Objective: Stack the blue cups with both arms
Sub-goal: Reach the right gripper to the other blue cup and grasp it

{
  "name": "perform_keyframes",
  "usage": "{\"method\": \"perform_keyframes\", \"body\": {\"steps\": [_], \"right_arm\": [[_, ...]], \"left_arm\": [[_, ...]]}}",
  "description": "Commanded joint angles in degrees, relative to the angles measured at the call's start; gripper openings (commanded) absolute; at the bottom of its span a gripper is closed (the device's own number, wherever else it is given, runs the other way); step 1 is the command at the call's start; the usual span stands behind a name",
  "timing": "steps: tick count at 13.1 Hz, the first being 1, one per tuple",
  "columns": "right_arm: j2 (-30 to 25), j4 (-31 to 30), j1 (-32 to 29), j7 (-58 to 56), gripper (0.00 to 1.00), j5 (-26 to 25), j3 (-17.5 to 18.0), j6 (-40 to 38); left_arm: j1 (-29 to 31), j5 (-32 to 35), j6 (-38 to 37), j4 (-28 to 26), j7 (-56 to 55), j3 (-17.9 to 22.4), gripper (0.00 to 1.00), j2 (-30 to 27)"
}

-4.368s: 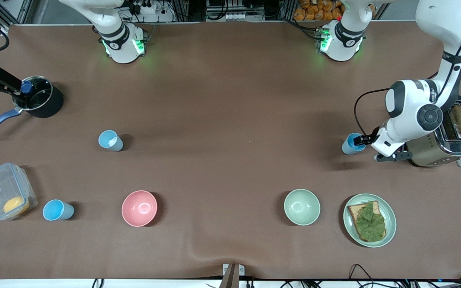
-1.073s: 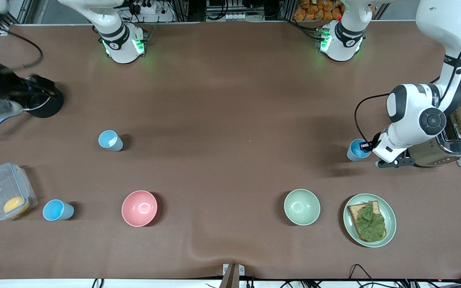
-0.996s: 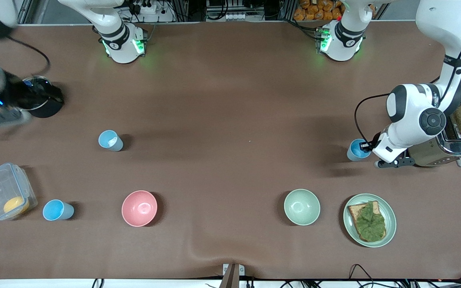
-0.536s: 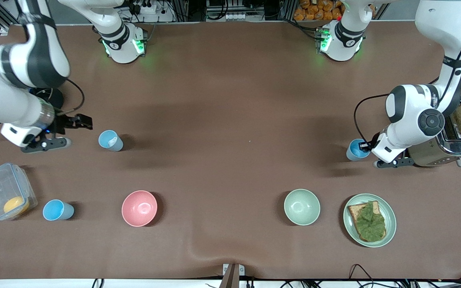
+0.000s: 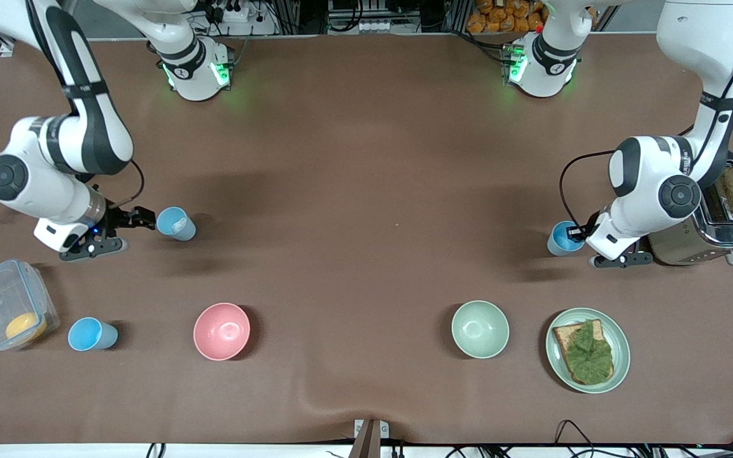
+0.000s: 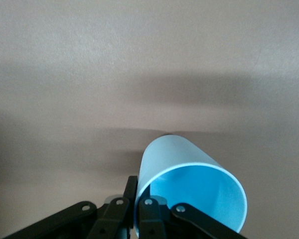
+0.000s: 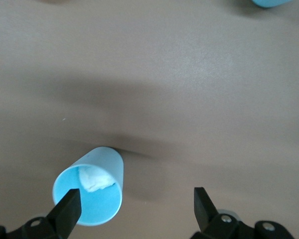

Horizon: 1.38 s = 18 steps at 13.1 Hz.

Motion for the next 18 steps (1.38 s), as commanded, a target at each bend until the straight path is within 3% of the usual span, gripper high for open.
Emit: {"method": "perform_keyframes", "body": {"steps": [1,8,9,13,18], "right_arm": [[1.1,-1.1,-0.9,-0.4,1.0,-0.7,0.7,0.7],[1.2,-6.6,-1.0,-0.3,1.0,-0.7,0.7,5.1],[1.2,-6.6,-1.0,-0.3,0.94,-0.7,0.7,5.1],[2.2,-6.5,-0.5,0.5,0.47,-0.7,0.8,4.8],[2.7,-5.7,0.6,4.0,0.0,-0.4,0.9,3.1]], "left_arm": [[0.0,0.9,-1.0,1.5,0.4,0.0,0.0,0.2],[-0.7,0.9,-5.9,5.1,0.5,0.0,0.0,-0.8],[-0.7,0.9,-6.8,6.0,0.5,0.0,0.0,-0.9],[-0.8,0.9,-10.4,8.8,0.5,-0.3,0.0,-0.8],[-1.2,0.9,-13.8,11.8,0.7,-0.2,0.0,-0.9]]}}
